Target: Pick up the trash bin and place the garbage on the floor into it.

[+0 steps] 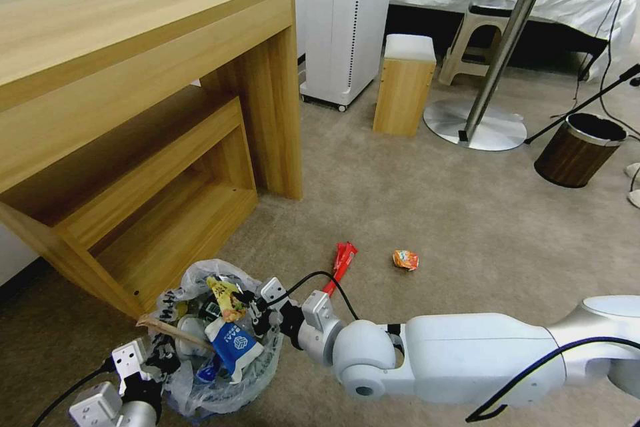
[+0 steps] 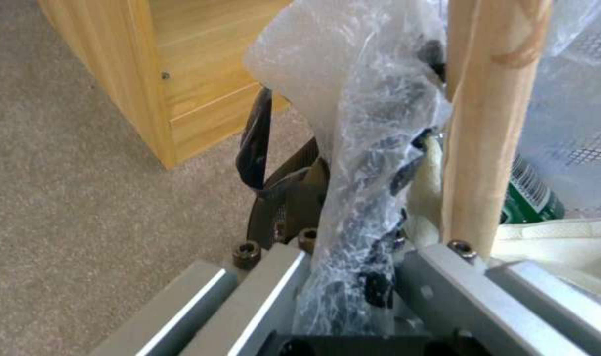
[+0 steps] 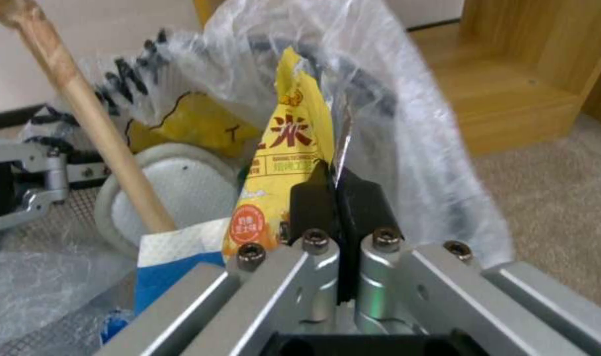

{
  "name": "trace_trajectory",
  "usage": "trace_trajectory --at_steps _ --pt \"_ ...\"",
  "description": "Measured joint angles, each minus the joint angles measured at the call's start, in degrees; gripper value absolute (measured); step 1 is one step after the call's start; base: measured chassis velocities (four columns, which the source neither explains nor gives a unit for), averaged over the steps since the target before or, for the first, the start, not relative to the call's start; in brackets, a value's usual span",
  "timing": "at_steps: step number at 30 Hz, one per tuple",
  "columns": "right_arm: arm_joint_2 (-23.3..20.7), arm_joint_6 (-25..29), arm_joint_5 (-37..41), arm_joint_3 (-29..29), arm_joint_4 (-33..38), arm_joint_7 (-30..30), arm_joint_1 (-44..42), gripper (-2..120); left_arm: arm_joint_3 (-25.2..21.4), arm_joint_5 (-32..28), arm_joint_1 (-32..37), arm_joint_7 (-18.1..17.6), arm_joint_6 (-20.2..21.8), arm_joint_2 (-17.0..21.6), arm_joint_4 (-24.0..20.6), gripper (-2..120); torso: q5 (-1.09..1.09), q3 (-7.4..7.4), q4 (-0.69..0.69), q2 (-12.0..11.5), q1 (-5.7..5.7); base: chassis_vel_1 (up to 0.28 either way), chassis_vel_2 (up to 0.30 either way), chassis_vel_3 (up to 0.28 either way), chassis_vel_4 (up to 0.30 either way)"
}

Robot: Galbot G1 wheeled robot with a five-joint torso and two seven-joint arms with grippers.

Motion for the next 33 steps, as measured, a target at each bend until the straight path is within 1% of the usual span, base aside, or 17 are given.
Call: trace_trajectory --at_steps 5,7,8,12,13,14,23,30,32,33 --pt "1.21 -1.37 0.25 -0.3 0.0 1.72 -0.27 0 0.09 0.04 -0.09 0.0 0.0 -0.06 0.27 0 0.0 0.0 0.0 0.0 0.0 0.0 0.0 0.0 0.0" --pt "1.84 -3.19 0.96 -0.3 0.39 3.38 -0.22 0 -0.05 0.03 0.08 0.04 -0.02 0.02 0.23 0 0.0 0.0 0.0 0.0 0.0 0.0 0.0 0.0 0.0" --pt "1.84 -3.19 0.96 -0.3 0.39 3.38 -0.22 0 -0.05 0.03 0.08 0.04 -0.02 0.02 0.23 0 0.0 0.0 0.0 0.0 0.0 0.0 0.0 0.0 0.0" --pt "2.52 -8.24 4.22 0.39 2.17 7.51 -0.11 0 -0.22 -0.05 0.33 0.05 -0.02 0.16 -0.23 0 0.0 0.0 0.0 0.0 0.0 0.0 0.0 0.0 0.0" --pt "2.52 -8.24 4.22 0.39 2.17 7.51 -0.11 0 -0.22 -0.05 0.33 0.05 -0.02 0.16 -0.23 0 0.0 0.0 0.0 0.0 0.0 0.0 0.0 0.0 0.0" --pt "3.12 -9.77 5.43 0.62 2.68 8.77 -0.11 0 -0.16 -0.05 0.35 0.04 -0.02 0.16 -0.25 0 0.0 0.0 0.0 0.0 0.0 0.0 0.0 0.0 0.0" --pt "6.24 -10.0 5.12 0.53 1.2 9.24 0.03 0 -0.03 0.12 0.91 0.35 -0.24 0.09 -0.32 0 0.0 0.0 0.01 0.0 0.0 0.0 0.0 0.0 0.0" --pt "6.98 -11.15 5.69 0.77 1.04 10.84 -0.52 0 -0.22 0.15 1.13 0.41 -0.32 0.19 -0.55 0 0.0 0.0 0.0 0.0 0.0 0.0 0.0 0.0 0.0" --pt "6.46 -11.31 5.78 1.04 1.22 10.82 -0.57 10 -0.11 0.23 1.03 0.41 -0.33 0.09 -0.51 0 0.0 0.0 0.0 0.0 0.0 0.0 0.0 0.0 0.0" --pt "6.46 -11.31 5.78 1.04 1.22 10.82 -0.57 10 -0.11 0.23 1.03 0.41 -0.33 0.09 -0.51 0 0.0 0.0 0.0 0.0 0.0 0.0 0.0 0.0 0.0"
